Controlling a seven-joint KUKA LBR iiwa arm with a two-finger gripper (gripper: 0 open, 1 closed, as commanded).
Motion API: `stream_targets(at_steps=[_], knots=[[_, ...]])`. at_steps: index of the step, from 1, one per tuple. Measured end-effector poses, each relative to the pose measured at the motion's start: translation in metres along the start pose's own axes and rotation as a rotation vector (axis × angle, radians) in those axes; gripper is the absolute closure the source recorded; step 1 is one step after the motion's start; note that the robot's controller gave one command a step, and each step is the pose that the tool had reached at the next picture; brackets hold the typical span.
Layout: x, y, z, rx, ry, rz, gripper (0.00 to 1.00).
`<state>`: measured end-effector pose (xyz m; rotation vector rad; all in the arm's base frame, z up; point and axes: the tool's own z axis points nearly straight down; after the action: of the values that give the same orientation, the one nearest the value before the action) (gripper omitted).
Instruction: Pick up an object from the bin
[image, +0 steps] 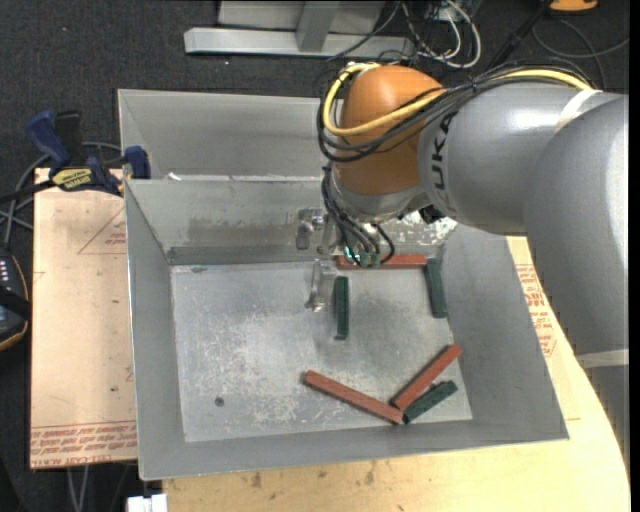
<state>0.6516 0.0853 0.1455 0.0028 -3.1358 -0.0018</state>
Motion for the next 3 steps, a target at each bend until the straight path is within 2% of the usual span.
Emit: stream_targets(at_steps=[1,2,3], knots=[[0.012,-0.051,0.004,0.002,-0.005,0.015,0.0],[0.009,-0.094,0.076,0.001,-0.009,-0.104,0.0],[0.002,-0.076,0.075,0.002,-0.01,-0.621,0.0]])
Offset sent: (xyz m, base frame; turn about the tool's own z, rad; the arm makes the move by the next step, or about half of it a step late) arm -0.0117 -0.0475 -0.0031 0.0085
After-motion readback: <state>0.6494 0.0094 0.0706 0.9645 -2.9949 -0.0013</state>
